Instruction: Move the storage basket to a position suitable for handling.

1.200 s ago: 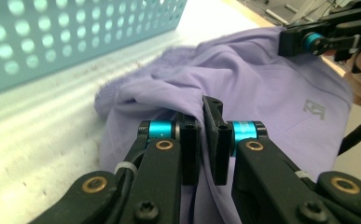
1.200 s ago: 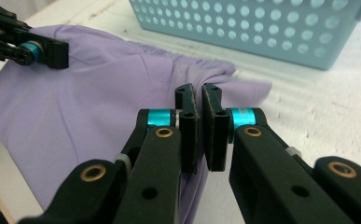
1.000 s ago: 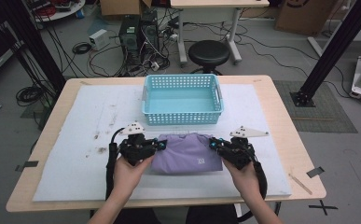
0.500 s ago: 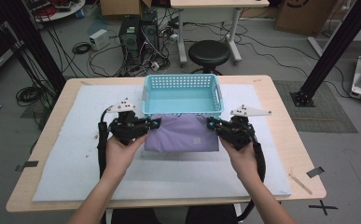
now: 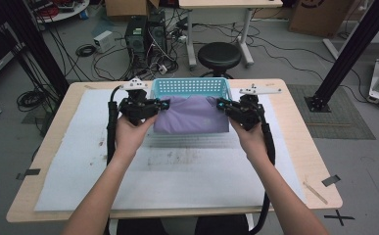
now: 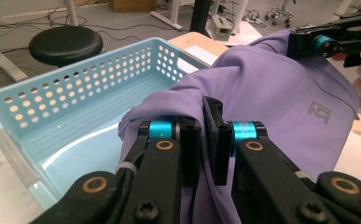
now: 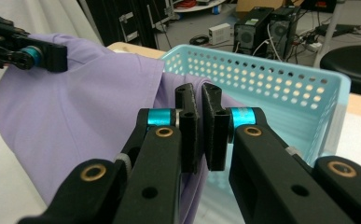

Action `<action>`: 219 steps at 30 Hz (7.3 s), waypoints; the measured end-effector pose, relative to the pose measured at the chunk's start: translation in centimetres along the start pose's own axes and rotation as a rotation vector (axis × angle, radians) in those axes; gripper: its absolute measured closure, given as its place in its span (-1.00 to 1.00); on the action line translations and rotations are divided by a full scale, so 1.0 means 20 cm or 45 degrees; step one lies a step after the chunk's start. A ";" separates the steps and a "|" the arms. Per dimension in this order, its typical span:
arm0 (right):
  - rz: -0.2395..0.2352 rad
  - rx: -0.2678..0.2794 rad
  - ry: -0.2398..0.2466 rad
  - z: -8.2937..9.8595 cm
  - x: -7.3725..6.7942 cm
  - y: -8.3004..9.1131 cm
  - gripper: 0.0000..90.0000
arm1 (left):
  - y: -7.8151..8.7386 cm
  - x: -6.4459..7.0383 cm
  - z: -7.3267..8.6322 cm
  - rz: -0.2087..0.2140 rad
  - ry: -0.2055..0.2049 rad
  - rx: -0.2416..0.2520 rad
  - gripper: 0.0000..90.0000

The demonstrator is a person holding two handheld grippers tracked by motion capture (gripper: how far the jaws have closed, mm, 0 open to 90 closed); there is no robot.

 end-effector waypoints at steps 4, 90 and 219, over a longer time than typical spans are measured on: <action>0.010 -0.008 -0.005 -0.04 0.06 -0.06 0.93 | -0.06 -0.06 -0.05 -0.019 0.007 -0.006 0.90; -0.004 0.000 0.093 0.17 0.13 -0.07 -0.08 | 0.03 -0.02 0.20 -0.026 -0.170 0.138 -0.27; 0.167 -0.098 -0.007 0.79 0.33 0.05 -0.51 | 0.18 -0.17 0.95 -0.171 -0.018 -0.007 -0.37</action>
Point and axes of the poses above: each handheld gripper's, and its own axes: y roughly backward along the jaws, z roughly out of its underside, x roughly to its right, the point moved 6 cm from there along -y, roughly forward along the jaws, and after that the axes turned 10 degrees about -x, right-handed, at the moved point
